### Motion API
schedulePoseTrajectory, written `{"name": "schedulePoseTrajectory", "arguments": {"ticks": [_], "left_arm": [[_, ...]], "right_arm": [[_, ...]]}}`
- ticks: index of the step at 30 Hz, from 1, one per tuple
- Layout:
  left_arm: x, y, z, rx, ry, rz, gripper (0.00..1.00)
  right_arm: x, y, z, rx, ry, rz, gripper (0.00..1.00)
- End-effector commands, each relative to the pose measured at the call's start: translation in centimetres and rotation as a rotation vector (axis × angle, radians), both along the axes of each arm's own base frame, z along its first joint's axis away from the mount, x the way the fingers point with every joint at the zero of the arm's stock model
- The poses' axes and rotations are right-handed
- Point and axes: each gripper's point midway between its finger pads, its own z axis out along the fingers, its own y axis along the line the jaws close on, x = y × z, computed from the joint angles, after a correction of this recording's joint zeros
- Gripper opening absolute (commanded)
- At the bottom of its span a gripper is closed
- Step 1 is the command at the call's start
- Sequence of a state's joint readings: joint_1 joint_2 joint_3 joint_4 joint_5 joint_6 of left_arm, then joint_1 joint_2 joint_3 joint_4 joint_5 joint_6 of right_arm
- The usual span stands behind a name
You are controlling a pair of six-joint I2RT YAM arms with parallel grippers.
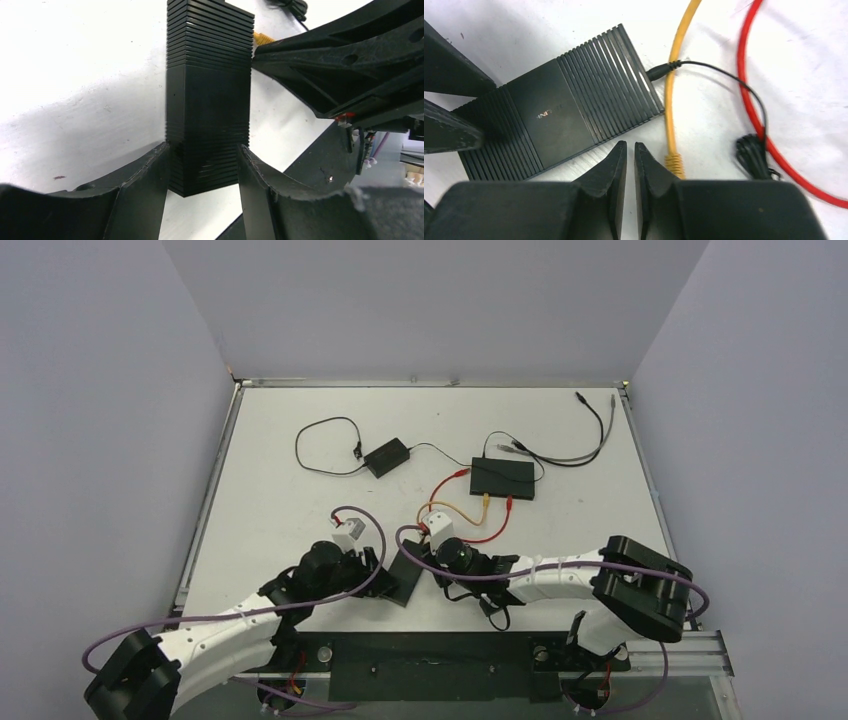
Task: Insert the plug into the switch port
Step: Adjust the switch port at the center of the board, then pick up the connector from the center of the board.
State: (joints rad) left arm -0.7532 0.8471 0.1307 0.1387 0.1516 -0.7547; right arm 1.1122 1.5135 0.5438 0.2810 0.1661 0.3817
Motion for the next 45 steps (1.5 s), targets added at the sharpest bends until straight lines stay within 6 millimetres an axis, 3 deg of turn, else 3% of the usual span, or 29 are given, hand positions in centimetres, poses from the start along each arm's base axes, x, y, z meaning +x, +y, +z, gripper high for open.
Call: {"name": "schedulePoseTrajectory", "arguments": {"ticks": [1, 4, 7, 11, 14, 17, 18, 19, 20, 21, 25, 31, 39, 41, 45], "left_arm": [[-0.2, 0.2, 1.5, -0.020, 0.000, 0.016, 0.47], [-0.6, 0.6, 2.0, -0.017, 0.002, 0.018, 0.47], [-0.7, 0.5, 3.0, -0.037, -0.011, 0.013, 0.48], [-0.2, 0.4, 4.4, -0.056, -0.047, 0.020, 0.48], [0.3, 0.4, 5.5, -0.051, -0.080, 0.027, 0.48], [0.7, 0.7, 6.0, -0.036, -0.097, 0.045, 0.55], [1.0, 0.8, 6.4, -0.037, -0.108, 0.057, 0.57], [1.0, 0.9, 6.5, -0.033, -0.110, 0.063, 0.57], [1.2, 1.1, 6.7, -0.028, -0.118, 0.072, 0.58], [1.4, 1.2, 7.0, -0.028, -0.124, 0.079, 0.58], [2.0, 1.7, 8.4, -0.013, -0.165, 0.104, 0.60], [3.0, 2.1, 11.4, -0.010, -0.241, 0.126, 0.77], [3.9, 2.9, 15.0, -0.035, -0.322, 0.183, 0.82], [3.9, 3.1, 15.5, -0.041, -0.333, 0.191, 0.82], [3.9, 3.5, 15.4, -0.038, -0.324, 0.215, 0.82]], "right_arm": [[2.6, -1.9, 4.9, -0.041, -0.148, -0.060, 0.09], [3.3, -4.3, 7.1, -0.074, -0.210, -0.109, 0.14], [4.2, -6.4, 11.0, -0.049, -0.311, -0.162, 0.28], [5.9, -9.4, 15.1, 0.014, -0.400, -0.268, 0.38], [7.7, -12.4, 17.3, 0.061, -0.445, -0.422, 0.43], [9.1, -14.5, 19.5, 0.093, -0.470, -0.562, 0.57], [9.2, -14.7, 18.7, 0.050, -0.444, -0.559, 0.58], [9.8, -15.0, 19.7, 0.057, -0.445, -0.586, 0.59], [10.1, -15.3, 19.0, 0.023, -0.426, -0.617, 0.60], [10.7, -15.6, 19.8, 0.029, -0.431, -0.648, 0.60], [12.3, -16.1, 20.1, 0.009, -0.414, -0.732, 0.63], [14.4, -15.5, 20.4, 0.004, -0.380, -0.738, 0.64], [17.7, -13.9, 19.0, -0.012, -0.280, -0.742, 0.65], [18.9, -14.3, 18.4, -0.009, -0.260, -0.776, 0.65], [21.3, -17.7, 17.3, 0.014, -0.209, -0.903, 0.65]]}}
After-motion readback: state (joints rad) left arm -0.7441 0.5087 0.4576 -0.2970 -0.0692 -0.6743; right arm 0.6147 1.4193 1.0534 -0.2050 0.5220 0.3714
